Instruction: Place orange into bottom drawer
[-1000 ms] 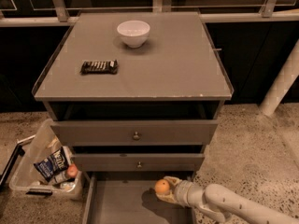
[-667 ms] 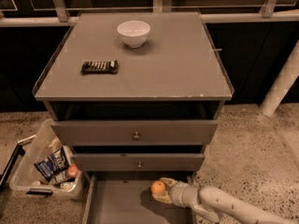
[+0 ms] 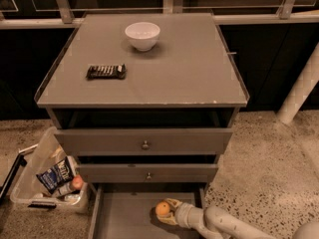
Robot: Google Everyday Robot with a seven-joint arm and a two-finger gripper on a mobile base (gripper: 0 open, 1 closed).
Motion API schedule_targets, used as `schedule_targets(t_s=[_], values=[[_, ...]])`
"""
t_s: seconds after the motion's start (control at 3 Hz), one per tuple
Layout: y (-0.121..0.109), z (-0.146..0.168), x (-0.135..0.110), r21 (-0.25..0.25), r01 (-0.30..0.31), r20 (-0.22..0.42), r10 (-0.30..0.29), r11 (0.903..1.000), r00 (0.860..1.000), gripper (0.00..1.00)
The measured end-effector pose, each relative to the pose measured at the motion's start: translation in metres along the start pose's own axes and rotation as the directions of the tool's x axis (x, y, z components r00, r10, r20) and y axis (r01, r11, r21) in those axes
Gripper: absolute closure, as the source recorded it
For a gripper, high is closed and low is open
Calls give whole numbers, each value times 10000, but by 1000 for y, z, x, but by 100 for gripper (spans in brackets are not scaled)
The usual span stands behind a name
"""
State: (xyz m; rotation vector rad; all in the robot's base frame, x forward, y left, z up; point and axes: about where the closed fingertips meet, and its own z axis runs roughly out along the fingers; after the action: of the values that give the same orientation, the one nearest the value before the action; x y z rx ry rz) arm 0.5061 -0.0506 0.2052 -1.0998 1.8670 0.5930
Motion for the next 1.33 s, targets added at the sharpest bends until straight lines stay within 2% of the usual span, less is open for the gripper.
schedule_targets(t_s=[0.33,1.0,1.33], values=[[5,19,23,-32,360,52,-360,9993,9993,100],[-5,44,61,250,896,-190,-891,9957,9958,100],[-6,44,62,267,889,-194,-884,9957,9959,81]])
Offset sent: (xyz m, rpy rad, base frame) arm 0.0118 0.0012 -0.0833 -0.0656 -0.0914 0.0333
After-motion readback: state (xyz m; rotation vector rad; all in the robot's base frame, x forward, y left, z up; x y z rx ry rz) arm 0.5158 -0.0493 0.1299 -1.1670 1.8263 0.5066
